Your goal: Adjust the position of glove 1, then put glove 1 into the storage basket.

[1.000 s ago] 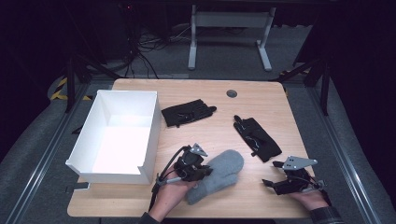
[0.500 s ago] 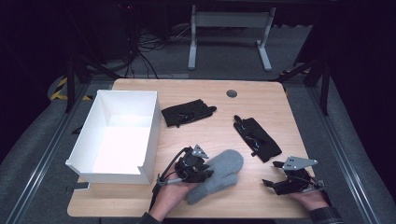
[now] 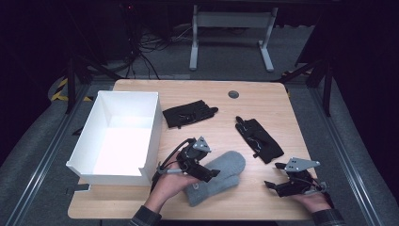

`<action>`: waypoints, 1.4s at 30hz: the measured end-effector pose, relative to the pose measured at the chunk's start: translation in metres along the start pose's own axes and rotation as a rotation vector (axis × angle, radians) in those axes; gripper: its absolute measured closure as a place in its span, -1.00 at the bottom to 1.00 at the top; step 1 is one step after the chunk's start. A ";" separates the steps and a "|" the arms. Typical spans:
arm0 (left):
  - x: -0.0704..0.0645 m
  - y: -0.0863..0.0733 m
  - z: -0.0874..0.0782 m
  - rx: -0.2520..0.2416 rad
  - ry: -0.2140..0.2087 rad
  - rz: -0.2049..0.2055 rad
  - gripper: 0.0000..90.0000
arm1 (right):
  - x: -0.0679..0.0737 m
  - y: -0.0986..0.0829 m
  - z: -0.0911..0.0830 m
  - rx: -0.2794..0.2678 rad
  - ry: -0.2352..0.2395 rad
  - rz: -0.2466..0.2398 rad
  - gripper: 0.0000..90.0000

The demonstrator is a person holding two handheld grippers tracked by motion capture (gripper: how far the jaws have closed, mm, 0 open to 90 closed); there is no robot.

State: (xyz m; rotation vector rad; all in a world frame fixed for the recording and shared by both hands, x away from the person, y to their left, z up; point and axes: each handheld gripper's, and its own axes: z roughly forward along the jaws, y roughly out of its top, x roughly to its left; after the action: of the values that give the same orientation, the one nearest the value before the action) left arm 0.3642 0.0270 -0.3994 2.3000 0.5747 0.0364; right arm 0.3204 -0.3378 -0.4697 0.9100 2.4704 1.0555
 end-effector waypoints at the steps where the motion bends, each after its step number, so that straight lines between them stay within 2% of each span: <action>1: 0.000 0.001 0.003 0.002 0.003 0.003 -0.66 | 0.000 0.000 0.000 0.000 -0.001 -0.001 -0.68; 5: -0.002 0.003 0.013 0.030 -0.007 0.014 -0.73 | 0.000 0.000 0.000 0.000 -0.001 -0.001 -0.68; 6: -0.002 0.003 0.021 0.058 -0.018 0.019 -0.73 | 0.000 0.000 0.000 0.001 -0.002 -0.001 -0.68; 10: -0.002 0.001 0.038 0.144 0.001 0.029 -0.73 | 0.000 0.000 0.000 0.000 0.002 0.000 -0.68; 12: 0.000 0.000 0.042 0.152 -0.004 0.027 -0.76 | 0.000 0.000 0.000 0.000 0.002 -0.002 -0.68; 14: 0.003 -0.003 0.046 0.164 -0.017 0.007 -0.79 | 0.000 0.000 0.000 0.000 0.003 0.000 -0.68; 22: 0.007 -0.006 0.053 0.208 -0.019 -0.023 -0.78 | 0.000 0.000 0.000 0.000 0.002 -0.001 -0.69; 23: 0.008 -0.006 0.054 0.221 -0.040 -0.036 -0.73 | 0.000 0.000 0.000 0.001 0.002 -0.001 -0.68; 27: 0.011 -0.006 0.057 0.238 -0.078 -0.046 -0.63 | 0.000 0.000 0.000 0.001 0.004 -0.002 -0.69; 28: 0.011 -0.006 0.057 0.238 -0.078 -0.046 -0.56 | -0.001 0.000 0.001 0.001 0.005 -0.002 -0.69; 31: 0.011 -0.006 0.057 0.237 -0.144 -0.034 -0.26 | -0.001 0.000 0.001 0.001 0.007 -0.003 -0.69; 35: 0.011 -0.005 0.057 0.251 -0.180 -0.034 0.01 | -0.001 0.000 0.001 0.000 0.005 -0.004 -0.69; 41: 0.014 -0.004 0.053 0.260 -0.232 -0.072 0.44 | -0.001 0.000 0.001 0.001 0.006 -0.003 -0.69; 42: 0.015 -0.004 0.052 0.261 -0.238 -0.065 0.49 | -0.001 0.000 0.001 0.000 0.005 -0.004 -0.69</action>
State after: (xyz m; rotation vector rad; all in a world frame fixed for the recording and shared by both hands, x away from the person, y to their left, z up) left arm 0.3861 0.0006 -0.4415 2.4871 0.5558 -0.3579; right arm 0.3213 -0.3377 -0.4698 0.9028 2.4754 1.0568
